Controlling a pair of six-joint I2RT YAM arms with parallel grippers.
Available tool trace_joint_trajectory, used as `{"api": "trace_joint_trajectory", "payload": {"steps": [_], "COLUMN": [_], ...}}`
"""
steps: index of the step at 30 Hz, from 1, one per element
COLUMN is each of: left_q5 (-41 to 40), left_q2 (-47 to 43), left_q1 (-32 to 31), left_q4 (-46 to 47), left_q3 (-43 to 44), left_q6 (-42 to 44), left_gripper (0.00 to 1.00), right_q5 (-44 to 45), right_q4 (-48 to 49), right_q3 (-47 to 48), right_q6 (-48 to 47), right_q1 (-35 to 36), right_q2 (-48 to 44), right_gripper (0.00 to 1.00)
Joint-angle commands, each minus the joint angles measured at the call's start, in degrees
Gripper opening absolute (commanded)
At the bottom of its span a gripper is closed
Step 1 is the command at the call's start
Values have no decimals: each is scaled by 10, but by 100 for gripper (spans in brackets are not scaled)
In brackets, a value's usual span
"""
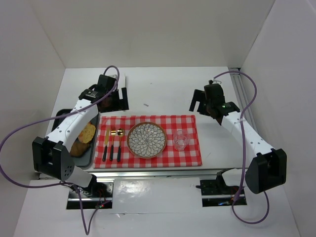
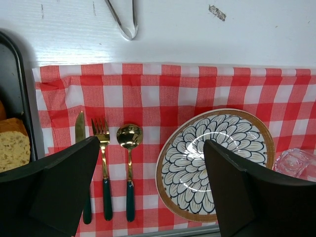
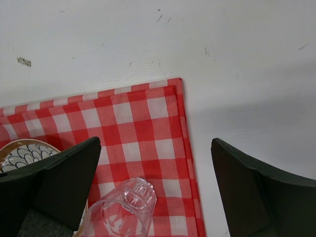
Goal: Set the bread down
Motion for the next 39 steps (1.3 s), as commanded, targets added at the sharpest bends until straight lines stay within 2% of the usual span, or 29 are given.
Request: {"api": "trace_joint_trajectory", "payload": {"steps": [1,6,7,9,12,18,23,30,34,39], "left_q5": [11,-12,-21,-66,-82,-77,-70,-70,-114,-108], "left_q2": [21,42,42,69,119,237,322,396,455,512], "left_q1": [4,4,4,4,4,20,34,51,51,68], "left_q4": [4,4,16,22,33,-13,-24,-30,-49,-49], "left_q3": [21,32,32,46,87,220,267,314,358,413], "left_q6": [-2,-20,-20,-46,-46,-71,-99,-110,-133,-138], "left_gripper": [100,100,97,96,98,100,100,100,100,100], "right_q5": [10,10,10,5,-1,-1,-1,-1,-6,-12], "right_q4": [-4,-4,-4,-4,1,1,7,12,17,22], "right_q3": [18,13,13,13,6,4,9,15,20,20], "right_q6": [2,2,2,2,2,2,2,-4,-4,-4], "right_q1": [-3,-3,-3,-3,-3,-3,-3,-3,-3,-3], "right_q2": [-5,-5,-5,-5,-19,-6,-1,17,30,35], "right_gripper": [100,100,100,100,100,100,100,100,100,100]}}
